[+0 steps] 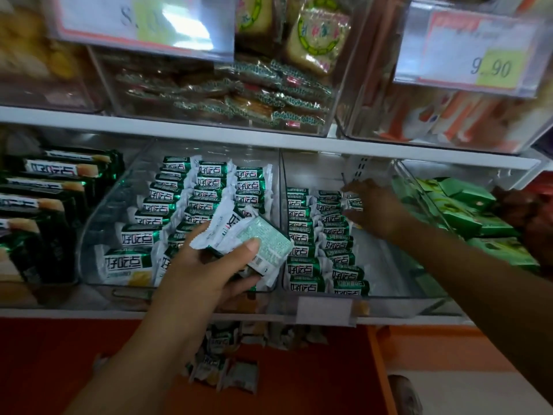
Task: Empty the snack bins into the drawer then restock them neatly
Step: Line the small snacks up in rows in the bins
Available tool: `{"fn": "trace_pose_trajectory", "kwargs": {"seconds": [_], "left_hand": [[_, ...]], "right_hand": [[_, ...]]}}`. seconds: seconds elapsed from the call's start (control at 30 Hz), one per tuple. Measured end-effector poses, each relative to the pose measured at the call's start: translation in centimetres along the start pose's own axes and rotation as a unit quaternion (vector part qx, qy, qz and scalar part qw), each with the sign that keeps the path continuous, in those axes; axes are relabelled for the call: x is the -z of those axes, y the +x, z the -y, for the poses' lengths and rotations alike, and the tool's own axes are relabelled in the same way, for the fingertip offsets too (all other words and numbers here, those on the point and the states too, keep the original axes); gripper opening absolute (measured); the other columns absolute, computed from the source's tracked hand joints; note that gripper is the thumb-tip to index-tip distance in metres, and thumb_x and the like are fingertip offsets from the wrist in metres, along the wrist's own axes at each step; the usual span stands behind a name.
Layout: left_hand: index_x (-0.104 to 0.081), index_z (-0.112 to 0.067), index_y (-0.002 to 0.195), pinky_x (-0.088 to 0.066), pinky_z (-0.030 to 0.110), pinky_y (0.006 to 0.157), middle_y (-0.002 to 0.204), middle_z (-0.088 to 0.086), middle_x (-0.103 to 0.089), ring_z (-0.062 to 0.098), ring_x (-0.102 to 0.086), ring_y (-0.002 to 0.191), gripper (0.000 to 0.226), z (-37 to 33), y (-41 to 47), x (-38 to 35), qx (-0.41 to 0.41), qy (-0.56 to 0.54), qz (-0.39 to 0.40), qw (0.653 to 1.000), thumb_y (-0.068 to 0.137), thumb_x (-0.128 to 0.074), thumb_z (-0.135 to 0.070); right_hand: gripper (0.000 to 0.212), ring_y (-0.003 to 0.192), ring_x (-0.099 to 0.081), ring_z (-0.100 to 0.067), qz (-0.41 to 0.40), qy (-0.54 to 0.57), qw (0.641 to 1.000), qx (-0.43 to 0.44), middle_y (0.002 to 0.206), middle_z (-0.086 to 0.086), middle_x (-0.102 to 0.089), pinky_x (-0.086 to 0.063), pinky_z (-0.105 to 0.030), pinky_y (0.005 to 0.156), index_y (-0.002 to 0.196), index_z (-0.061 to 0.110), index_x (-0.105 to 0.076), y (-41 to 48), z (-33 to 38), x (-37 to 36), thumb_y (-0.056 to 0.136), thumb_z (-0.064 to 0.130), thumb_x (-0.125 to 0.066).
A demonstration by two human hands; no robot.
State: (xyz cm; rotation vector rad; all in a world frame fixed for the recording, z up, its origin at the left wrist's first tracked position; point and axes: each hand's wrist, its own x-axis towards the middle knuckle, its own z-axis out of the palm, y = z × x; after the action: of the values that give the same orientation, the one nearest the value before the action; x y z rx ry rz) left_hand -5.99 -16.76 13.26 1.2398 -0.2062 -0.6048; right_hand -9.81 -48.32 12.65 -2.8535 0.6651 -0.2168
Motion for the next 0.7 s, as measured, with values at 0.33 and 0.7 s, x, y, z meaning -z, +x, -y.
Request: {"fn": "trace_pose_trajectory", "kwargs": {"seconds": [0.33,0.7], "left_hand": [[-0.054,-0.022,0.123,-0.06,0.039,0.069,0.111,-0.004,-0.07,0.024,-0.074,0.085,0.056,0.4,-4.3,-2.1,0.062,-0.037,0.017,0.997,0.073,-0.079,-0.029],[-0.055,-0.022,0.131,-0.06,0.04,0.08,0.122,0.007,-0.067,0.029,-0.07,0.103,0.085,0.9,-4.2,-1.6,0.089,0.019,0.071,0.993,0.054,-0.086,-0.041]], "right_hand": [[0.06,0.132,-0.02,0.019,-0.025,0.232,0.954,0.189,0.143,0.025,-0.025,-0.02,0.002,0.103,0.136,0.042,-0.04,-18.2,11.2,0.6,0.08,0.057,-0.056],[0.031,0.088,-0.064,-0.011,-0.005,0.391,0.918,0.066,0.105,0.009,-0.063,-0.051,-0.021,0.071,0.11,0.038,-0.061,-16.3,9.3,0.7,0.085,0.021,-0.071]]}}
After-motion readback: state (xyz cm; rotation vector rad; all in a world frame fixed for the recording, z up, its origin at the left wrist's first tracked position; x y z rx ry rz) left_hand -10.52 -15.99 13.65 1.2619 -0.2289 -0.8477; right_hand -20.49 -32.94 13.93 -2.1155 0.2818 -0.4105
